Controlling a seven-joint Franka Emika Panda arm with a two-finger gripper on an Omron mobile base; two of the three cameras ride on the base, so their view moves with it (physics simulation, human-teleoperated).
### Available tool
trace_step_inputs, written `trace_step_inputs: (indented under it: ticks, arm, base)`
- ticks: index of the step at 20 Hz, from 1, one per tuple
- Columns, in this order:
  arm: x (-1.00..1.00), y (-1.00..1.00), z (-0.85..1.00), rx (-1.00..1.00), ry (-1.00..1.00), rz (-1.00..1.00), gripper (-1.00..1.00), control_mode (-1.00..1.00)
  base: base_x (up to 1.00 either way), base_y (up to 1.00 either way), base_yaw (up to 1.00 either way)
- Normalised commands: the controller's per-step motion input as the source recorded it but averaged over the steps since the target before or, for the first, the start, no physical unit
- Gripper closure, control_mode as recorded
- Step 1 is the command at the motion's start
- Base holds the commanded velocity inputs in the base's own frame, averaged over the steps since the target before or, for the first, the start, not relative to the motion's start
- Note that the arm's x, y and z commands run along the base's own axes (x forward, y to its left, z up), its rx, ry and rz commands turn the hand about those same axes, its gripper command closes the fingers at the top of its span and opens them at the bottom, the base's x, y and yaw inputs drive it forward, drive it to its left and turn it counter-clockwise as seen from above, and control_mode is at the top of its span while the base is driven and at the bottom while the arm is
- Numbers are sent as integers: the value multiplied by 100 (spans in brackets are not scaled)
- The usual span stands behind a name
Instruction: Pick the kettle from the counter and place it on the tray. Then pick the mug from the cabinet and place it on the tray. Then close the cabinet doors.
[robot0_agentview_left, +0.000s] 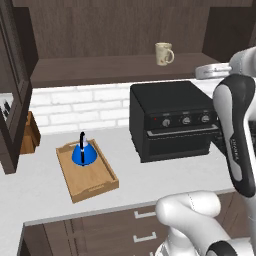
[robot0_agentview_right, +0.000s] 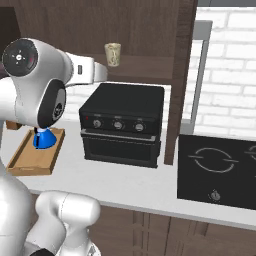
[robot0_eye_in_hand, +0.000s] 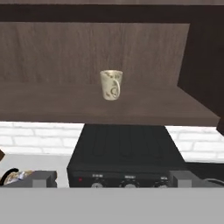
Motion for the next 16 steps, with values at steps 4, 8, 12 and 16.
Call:
trace_step_inputs:
  ticks: [4,8,12,16]
  arm:
    - [43,0,-14,0,-5,-5,-100,-100]
    - [54,0,-19,0,-5,-1,-100,-100]
    - [53,-1,-8,2,0,0,-100,-100]
    - [35,-9,1,6,-1,0,-100,-100]
  base:
    - [0,0,0]
    - [0,0,0]
    - [0,0,0]
    - [0,0,0]
